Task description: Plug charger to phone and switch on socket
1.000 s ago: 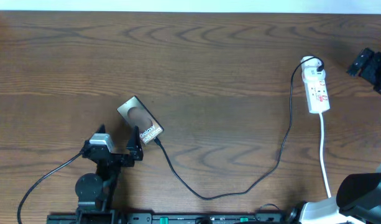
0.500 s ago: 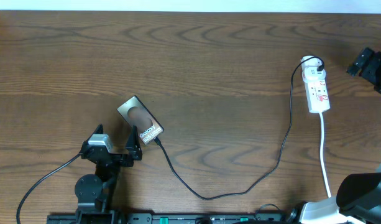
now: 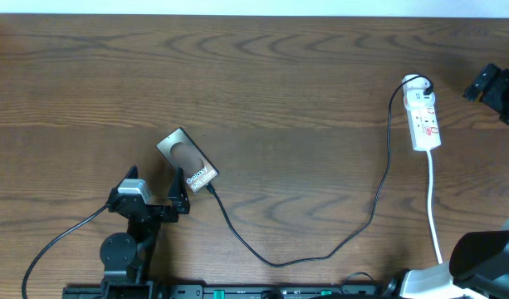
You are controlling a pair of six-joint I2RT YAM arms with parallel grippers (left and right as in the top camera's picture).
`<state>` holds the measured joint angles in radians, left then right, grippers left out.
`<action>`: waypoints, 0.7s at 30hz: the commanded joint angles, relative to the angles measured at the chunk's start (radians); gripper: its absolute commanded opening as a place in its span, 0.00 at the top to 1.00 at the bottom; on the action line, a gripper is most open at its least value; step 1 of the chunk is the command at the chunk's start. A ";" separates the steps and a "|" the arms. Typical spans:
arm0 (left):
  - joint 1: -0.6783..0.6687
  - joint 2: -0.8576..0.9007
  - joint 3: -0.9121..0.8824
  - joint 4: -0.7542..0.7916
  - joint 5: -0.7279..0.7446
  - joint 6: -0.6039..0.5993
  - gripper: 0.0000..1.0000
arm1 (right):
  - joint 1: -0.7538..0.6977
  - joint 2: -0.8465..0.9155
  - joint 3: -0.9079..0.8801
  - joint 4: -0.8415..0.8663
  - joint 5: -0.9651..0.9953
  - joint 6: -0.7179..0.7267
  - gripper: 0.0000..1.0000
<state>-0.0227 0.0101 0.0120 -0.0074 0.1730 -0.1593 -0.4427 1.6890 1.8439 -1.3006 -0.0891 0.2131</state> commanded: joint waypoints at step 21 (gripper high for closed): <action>-0.002 -0.006 -0.008 -0.048 -0.002 0.014 0.02 | 0.021 -0.002 -0.019 0.076 0.012 0.011 0.01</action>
<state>-0.0227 0.0101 0.0120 -0.0074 0.1726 -0.1593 -0.4400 1.6890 1.8393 -1.2602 -0.0879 0.2131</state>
